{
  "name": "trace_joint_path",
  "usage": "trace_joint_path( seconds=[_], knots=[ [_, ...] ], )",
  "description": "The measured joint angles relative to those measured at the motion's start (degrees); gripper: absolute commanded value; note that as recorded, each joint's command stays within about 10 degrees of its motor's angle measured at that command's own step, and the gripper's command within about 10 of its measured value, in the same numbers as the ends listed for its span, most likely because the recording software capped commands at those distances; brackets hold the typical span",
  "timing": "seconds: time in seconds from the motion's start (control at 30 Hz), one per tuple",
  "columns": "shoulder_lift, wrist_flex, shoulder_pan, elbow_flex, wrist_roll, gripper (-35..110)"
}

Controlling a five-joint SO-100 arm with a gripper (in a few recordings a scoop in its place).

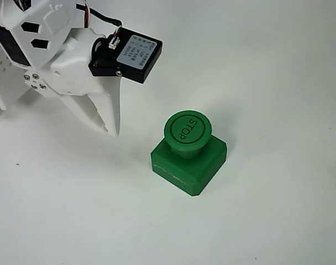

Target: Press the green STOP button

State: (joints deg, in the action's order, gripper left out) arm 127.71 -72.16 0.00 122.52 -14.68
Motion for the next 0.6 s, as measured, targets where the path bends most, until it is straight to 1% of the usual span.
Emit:
trace_joint_path(
  seconds=[0.17,0.43,0.6],
  knots=[
    [-3.96,0.0,-0.79,-2.29,0.0,0],
    [-14.06,-0.18,-2.46,-13.27,-1.23,0],
    [-16.52,-0.7,-3.08,-17.05,-1.23,0]
  ],
)
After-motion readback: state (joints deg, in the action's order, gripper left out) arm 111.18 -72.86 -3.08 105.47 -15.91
